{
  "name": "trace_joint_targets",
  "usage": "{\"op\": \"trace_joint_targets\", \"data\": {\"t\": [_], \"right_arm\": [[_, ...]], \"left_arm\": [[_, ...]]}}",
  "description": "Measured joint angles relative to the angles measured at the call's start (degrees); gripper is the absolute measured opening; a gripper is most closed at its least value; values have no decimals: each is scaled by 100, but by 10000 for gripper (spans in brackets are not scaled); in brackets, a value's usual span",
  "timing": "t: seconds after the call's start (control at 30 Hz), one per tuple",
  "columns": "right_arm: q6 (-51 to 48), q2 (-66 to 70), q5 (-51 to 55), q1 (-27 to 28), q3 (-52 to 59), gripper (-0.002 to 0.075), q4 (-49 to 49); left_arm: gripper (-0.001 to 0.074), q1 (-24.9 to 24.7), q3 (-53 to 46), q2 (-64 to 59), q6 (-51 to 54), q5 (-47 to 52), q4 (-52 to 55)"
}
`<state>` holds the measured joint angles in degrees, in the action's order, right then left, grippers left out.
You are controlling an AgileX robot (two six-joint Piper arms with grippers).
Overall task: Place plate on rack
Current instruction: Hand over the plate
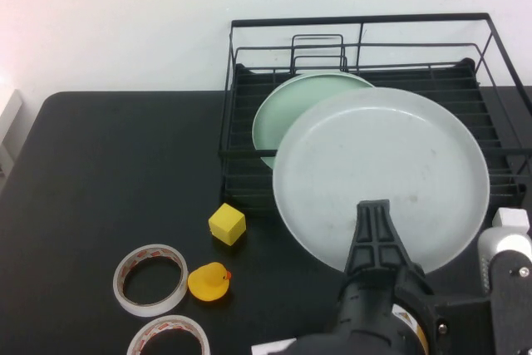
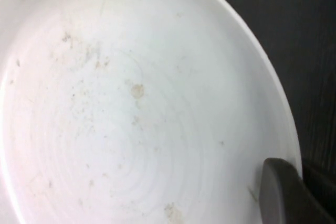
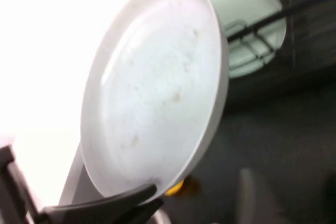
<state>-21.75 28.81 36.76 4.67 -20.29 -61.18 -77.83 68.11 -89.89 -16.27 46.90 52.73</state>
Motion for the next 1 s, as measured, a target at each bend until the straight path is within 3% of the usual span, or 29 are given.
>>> {"op": "trace_joint_targets", "data": {"t": [0.13, 0.23, 0.6, 1.0], "right_arm": [[-130, 1063, 418, 0, -575, 480, 48], [-385, 1755, 579, 0, -1016, 544, -41], [-1751, 3084, 901, 0, -1978, 571, -1249], [-2401, 3547, 1363, 0, -1988, 561, -1415]], "left_arm": [[1, -137, -5, 0, -519, 202, 254], [1, -278, -5, 13, -802, 216, 352], [1, -505, -5, 13, -1168, 169, 471], [1, -517, -5, 13, -1486, -192, 745]]}}
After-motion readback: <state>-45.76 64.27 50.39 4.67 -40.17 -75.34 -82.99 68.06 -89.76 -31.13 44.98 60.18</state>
